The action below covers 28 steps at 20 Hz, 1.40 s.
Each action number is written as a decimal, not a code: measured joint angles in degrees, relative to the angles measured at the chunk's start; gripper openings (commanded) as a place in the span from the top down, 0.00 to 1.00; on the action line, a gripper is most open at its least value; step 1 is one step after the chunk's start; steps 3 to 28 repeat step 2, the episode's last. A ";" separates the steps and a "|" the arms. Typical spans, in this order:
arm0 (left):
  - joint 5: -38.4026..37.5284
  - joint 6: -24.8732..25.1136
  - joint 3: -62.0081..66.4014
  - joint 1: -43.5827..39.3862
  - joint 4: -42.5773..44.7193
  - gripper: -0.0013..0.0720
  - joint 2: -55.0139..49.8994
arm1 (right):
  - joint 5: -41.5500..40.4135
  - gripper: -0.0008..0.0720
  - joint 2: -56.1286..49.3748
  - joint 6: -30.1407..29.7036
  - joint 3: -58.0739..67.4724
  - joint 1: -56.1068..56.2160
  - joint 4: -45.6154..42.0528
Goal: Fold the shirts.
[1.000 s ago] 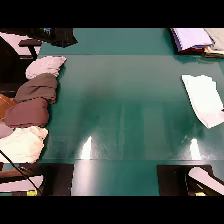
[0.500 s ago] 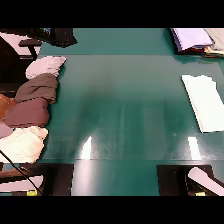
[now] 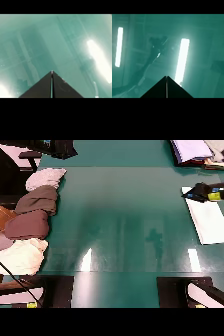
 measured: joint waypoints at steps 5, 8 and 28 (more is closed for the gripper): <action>0.02 0.00 0.00 0.00 -0.02 0.95 0.00 | -0.13 0.97 0.00 -0.04 0.00 2.67 0.22; 0.02 0.00 0.00 0.00 -0.02 0.95 0.00 | -0.13 0.97 0.00 -0.04 0.00 2.67 0.22; 0.02 0.00 0.00 0.00 -0.02 0.95 0.00 | -0.13 0.97 0.00 -0.04 0.00 2.67 0.22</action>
